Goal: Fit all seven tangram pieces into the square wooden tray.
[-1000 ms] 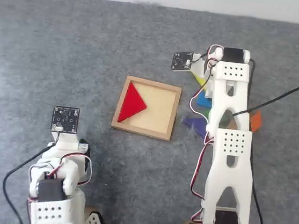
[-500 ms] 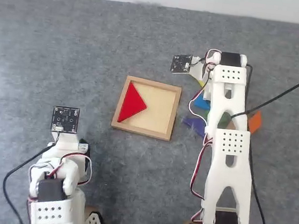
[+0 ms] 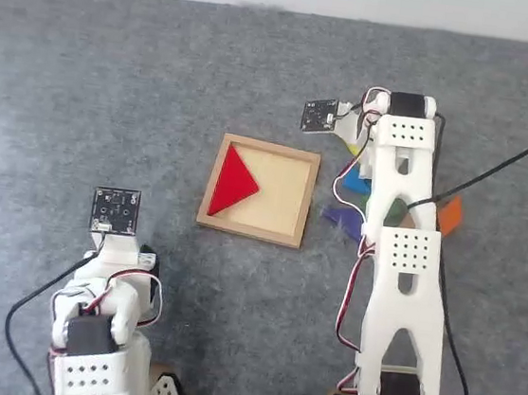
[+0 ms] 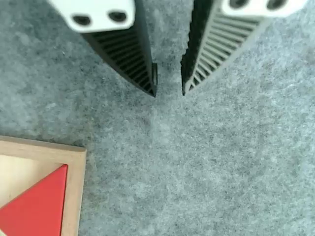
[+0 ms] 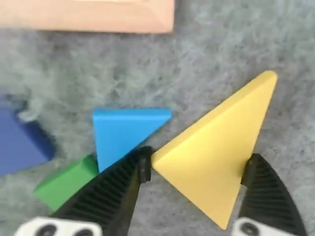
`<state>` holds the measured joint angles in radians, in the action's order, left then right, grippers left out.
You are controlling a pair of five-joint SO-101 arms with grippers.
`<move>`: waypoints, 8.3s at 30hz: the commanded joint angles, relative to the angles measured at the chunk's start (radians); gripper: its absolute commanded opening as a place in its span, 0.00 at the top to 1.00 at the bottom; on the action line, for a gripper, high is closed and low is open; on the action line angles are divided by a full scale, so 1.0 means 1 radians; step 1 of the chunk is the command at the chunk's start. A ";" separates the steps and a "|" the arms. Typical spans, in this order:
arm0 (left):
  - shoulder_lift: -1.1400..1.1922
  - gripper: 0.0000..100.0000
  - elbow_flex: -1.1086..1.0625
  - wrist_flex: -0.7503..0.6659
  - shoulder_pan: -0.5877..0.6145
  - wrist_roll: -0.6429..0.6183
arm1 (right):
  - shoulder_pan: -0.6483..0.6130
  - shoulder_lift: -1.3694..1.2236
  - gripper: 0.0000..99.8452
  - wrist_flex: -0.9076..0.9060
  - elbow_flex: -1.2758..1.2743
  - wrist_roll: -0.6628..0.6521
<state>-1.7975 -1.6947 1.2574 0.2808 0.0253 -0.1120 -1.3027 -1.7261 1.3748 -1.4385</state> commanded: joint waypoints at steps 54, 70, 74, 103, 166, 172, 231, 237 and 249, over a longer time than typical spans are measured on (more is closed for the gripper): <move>-0.018 0.92 0.012 0.003 -0.003 0.000 | -0.010 0.251 0.59 -0.031 -0.351 0.005; -0.018 0.92 0.012 0.003 -0.003 0.000 | 0.045 0.283 0.59 -0.041 -0.302 -0.029; -0.018 0.92 0.012 0.003 -0.003 0.000 | 0.018 0.232 0.59 -0.007 -0.299 -0.028; -0.018 0.92 0.012 0.003 -0.003 0.000 | -0.013 0.252 0.88 0.058 -0.298 0.071; -0.018 0.92 0.012 0.003 -0.003 0.000 | -0.154 0.077 0.71 0.033 -0.018 0.400; -0.018 0.92 0.012 0.003 -0.003 0.000 | -0.116 0.053 0.71 0.136 -0.017 0.488; -0.018 0.92 0.012 0.003 -0.003 0.000 | 0.042 0.079 0.91 0.051 -0.017 0.390; -0.018 0.92 0.012 0.003 -0.003 0.000 | 0.039 0.082 0.93 0.042 -0.015 0.361; -0.018 0.92 0.012 0.003 -0.003 0.000 | 0.001 0.104 0.63 0.013 0.087 0.356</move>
<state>-1.7975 -1.6947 1.2574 0.2808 0.0253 -0.0890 -1.2520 -1.7047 1.4116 -1.0457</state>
